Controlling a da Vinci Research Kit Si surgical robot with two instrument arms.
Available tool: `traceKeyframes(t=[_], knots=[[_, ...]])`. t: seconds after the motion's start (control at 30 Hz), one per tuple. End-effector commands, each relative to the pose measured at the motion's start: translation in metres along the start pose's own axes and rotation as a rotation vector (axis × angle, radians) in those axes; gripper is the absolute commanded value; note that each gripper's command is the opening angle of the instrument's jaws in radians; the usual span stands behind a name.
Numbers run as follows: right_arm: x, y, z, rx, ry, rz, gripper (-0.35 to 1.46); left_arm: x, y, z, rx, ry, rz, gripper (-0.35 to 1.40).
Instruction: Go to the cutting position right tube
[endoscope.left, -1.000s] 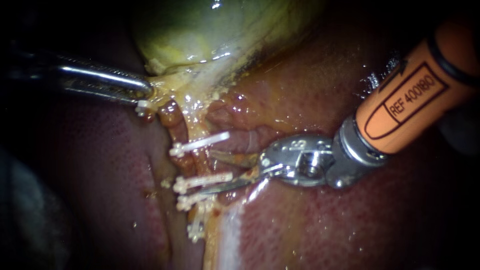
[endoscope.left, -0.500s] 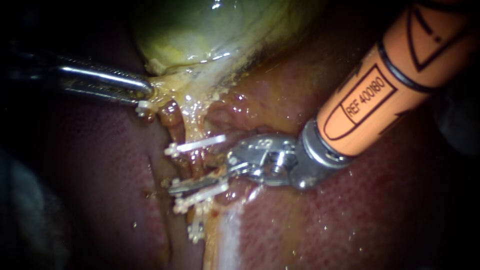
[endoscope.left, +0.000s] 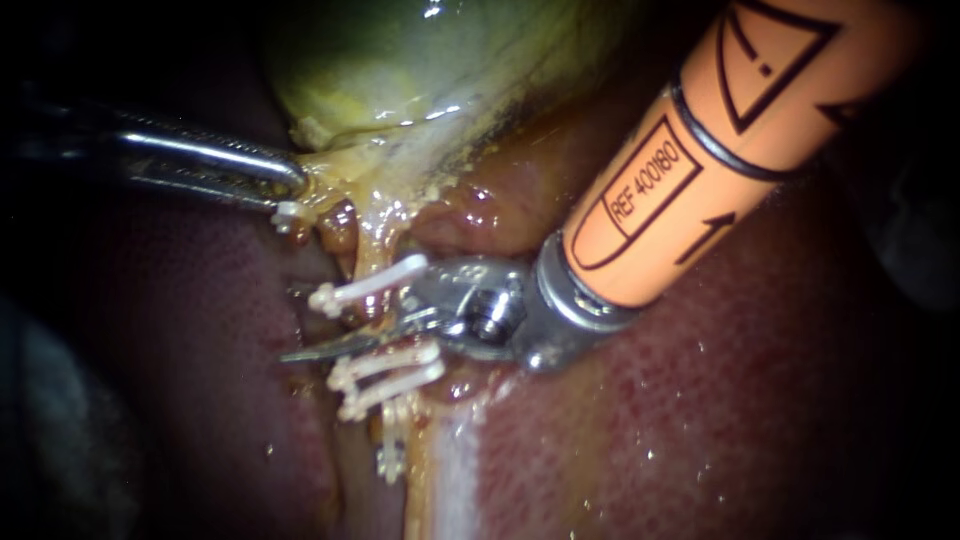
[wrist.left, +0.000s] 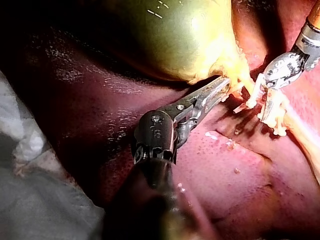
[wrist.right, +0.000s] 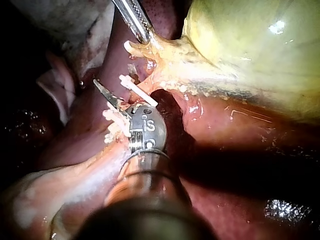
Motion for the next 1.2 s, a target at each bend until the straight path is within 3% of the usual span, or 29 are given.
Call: traceKeyframes(t=[0.03, 0.3, 0.53, 0.73, 1.2], knots=[[0.0001, -0.0002, -0.0001, -0.001, 0.006, -0.001, 1.40, 0.0000, 0.0000, 0.0000, 0.000, 0.000, 0.000, -0.35], [0.0008, -0.0024, -0.0003, 0.035, 0.013, 0.005, 1.42, 0.0000, -0.0003, -0.0002, 0.000, 0.000, 0.001, -0.35], [0.0025, -0.0056, -0.0008, 0.090, 0.037, 0.003, 1.42, 0.0002, -0.0006, -0.0005, 0.001, 0.001, 0.000, -0.35], [0.0039, -0.0072, -0.0013, 0.104, 0.053, 0.010, 1.42, 0.0001, -0.0008, -0.0006, 0.001, 0.001, 0.000, -0.35], [0.0040, -0.0075, -0.0015, 0.109, 0.055, 0.017, 1.40, 0.0001, -0.0008, -0.0006, 0.004, 0.002, 0.000, -0.35]])
